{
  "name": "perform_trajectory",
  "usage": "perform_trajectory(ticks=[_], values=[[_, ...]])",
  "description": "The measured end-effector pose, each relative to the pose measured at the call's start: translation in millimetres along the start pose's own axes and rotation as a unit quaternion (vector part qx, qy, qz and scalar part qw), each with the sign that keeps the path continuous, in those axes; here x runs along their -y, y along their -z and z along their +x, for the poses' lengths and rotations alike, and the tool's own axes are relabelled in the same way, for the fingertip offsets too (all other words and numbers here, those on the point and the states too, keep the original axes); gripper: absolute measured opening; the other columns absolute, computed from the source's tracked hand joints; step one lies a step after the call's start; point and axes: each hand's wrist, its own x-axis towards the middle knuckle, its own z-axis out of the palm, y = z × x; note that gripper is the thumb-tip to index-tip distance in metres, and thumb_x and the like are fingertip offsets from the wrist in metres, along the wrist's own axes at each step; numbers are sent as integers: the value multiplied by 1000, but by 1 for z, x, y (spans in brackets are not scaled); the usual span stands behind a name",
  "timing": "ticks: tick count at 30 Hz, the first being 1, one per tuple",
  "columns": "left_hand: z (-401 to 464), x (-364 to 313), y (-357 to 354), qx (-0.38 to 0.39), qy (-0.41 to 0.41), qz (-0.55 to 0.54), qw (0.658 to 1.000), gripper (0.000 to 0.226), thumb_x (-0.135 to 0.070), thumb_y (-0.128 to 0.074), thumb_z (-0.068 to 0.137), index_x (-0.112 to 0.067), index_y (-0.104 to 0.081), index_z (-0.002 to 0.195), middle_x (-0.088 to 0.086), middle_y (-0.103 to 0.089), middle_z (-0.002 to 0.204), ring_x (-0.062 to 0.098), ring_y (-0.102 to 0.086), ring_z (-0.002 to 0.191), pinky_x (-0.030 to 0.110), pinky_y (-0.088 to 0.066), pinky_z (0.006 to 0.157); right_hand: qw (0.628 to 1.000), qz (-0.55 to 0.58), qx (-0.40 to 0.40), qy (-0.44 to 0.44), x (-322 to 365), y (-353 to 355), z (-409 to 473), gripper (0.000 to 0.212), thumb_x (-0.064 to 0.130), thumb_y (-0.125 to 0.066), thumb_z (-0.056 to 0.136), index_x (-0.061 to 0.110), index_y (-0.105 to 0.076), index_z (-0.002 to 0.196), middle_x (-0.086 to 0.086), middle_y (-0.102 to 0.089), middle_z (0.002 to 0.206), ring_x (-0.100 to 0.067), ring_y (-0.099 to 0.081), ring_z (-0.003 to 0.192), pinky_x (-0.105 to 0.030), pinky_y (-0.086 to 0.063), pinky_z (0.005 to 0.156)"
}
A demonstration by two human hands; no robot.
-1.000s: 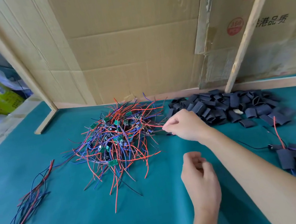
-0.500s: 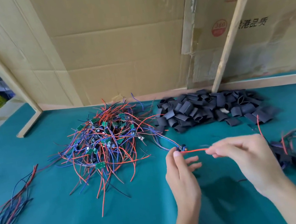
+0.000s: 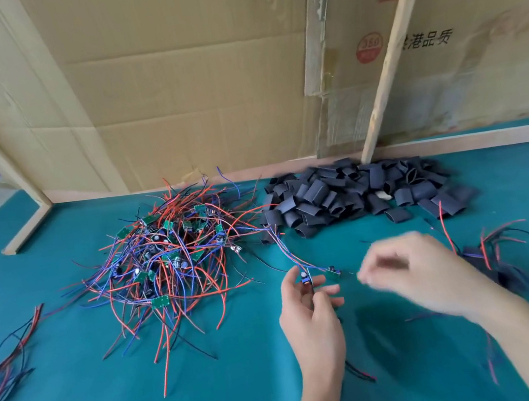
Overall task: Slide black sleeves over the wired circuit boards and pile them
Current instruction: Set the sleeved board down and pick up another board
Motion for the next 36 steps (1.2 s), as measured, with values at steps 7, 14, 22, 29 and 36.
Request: perform_trajectory(ticks=[7, 14, 22, 29, 36], values=[[-4, -7, 3, -23, -16, -19, 999, 14, -2, -57, 98, -13, -63, 92, 2, -71, 82, 22, -71, 66, 25, -55, 60, 996, -72, 17, -42, -6, -58, 79, 15, 15, -80, 79, 23, -74, 90, 10, -68, 72, -13, -62, 73, -30, -53, 72], [-6, -10, 1, -115, -34, 0, 993, 17, -1, -55, 98, -17, -59, 93, 2, -68, 81, 23, -67, 64, 18, -49, 53, 950, 236, 206, -16, 29, -67, 113, 18, 2, -70, 93, 16, -77, 103, -11, -80, 95, -14, -74, 81, -27, -60, 74], [-5, -6, -2, -63, -4, 19, 998, 27, 5, -54, 93, -16, -71, 97, 19, -71, 85, 18, -65, 58, 14, -46, 48, 963, -238, -125, -13, 3, -38, 147, 31, 25, -71, 90, 27, -61, 119, 2, -59, 121, -29, -61, 111, -36, -46, 74], [-8, -5, -2, -7, -29, 73, 997, 32, 0, -56, 86, -28, -71, 80, 8, -65, 70, 39, -61, 62, 45, -54, 54, 955, -235, -180, -26, -9, -48, 158, 16, 23, -62, 98, 19, -70, 111, -4, -68, 116, -36, -64, 104, -38, -50, 75], [-5, -3, -3, -7, -40, 117, 992, 28, -18, -61, 99, -33, -69, 78, -1, -53, 57, 36, -58, 59, 47, -50, 57, 925, -172, -337, 28, -7, -28, 136, 15, 7, -61, 95, 11, -72, 104, -11, -76, 89, -40, -66, 86, -38, -45, 64]])
